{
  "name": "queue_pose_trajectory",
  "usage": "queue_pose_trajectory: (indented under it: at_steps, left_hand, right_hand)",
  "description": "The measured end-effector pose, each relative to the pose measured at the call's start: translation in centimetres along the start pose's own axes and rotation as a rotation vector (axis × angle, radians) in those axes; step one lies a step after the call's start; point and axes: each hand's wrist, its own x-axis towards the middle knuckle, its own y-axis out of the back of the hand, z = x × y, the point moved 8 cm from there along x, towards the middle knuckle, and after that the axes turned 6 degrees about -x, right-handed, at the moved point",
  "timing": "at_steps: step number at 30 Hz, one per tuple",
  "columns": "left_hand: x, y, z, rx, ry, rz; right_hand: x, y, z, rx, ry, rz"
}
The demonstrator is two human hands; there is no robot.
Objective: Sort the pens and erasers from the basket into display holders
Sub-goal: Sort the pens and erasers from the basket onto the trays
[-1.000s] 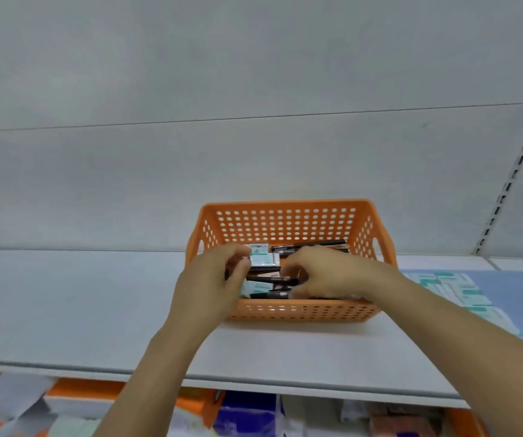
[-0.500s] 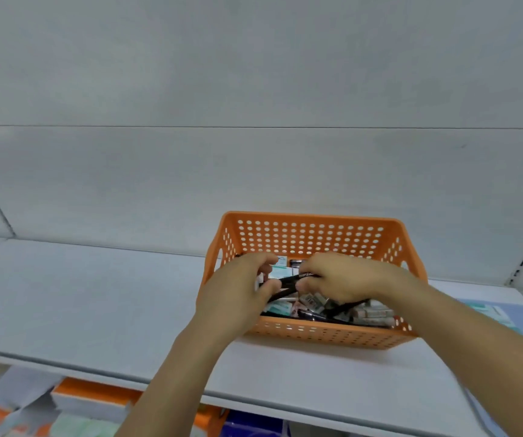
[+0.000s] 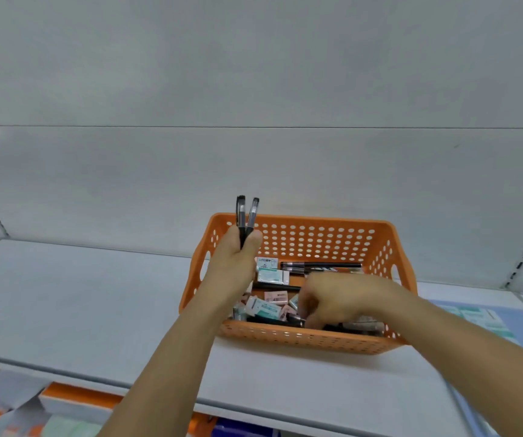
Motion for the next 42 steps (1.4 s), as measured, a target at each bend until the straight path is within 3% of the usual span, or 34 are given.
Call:
queue_pose_trajectory:
  at_steps: [4, 6, 12, 16, 19, 20, 22, 24, 26, 31, 37, 40, 42]
  left_hand:
    - [0.4, -0.2, -0.9, -0.2, 0.122, -0.045]
    - [0.3, -0.5, -1.1, -0.283, 0.165, -0.093]
    - [0.1, -1.3, -1.2, -0.32, 0.207, -0.139]
    - [-1.2, -4.2, -0.2, -0.393, 0.217, -0.398]
    - [-1.5, -4.7, -0.2, -0.358, 0.223, -0.409]
    - [-1.3, -4.3, -0.4, -0.362, 0.227, -0.35]
    - [-0.8, -3.2, -1.1, -0.451, 0.256, -0.204]
    - [-0.5, -2.4, -1.5, -0.576, 0.277, -0.114]
    - [-0.5, -2.2, -1.6, -0.632, 0.281, -0.087]
    - [-0.8, -2.0, -1.7, -0.644, 0.284, -0.08]
    - [-0.9, -1.7, -1.7, -0.654, 0.295, -0.073]
    - [-0.8, -1.7, -1.7, -0.657, 0.287, -0.056]
    - [-0.8, -1.6, -1.8, -0.678, 0.286, -0.039]
  right_hand:
    - [0.9, -0.5, -0.2, -0.167, -0.021, 0.011]
    - [0.7, 0.4, 0.1, -0.129, -0.018, 0.056]
    - [-2.8, 7.8, 1.4, 0.423, 0.002, 0.526]
    - [-3.2, 9.0, 0.9, 0.659, 0.081, 0.622]
    - [-2.8, 8.8, 1.5, 0.79, 0.11, 0.69]
    - [-2.6, 8.4, 2.1, 0.751, 0.074, 0.696]
    - [-1.7, 6.9, 3.5, 0.358, -0.088, 0.629]
    - [-0.6, 4.2, 4.6, -0.057, -0.211, 0.414]
    - [0.1, 2.4, 5.3, -0.214, -0.249, 0.278]
    - [0.1, 3.7, 3.5, -0.524, -0.196, 0.372]
    - [-1.5, 5.2, 3.6, -0.485, -0.22, 0.481]
    - [-0.8, 3.8, 3.4, -0.391, -0.207, 0.363]
    - [0.2, 2.2, 3.3, -0.189, -0.188, 0.234]
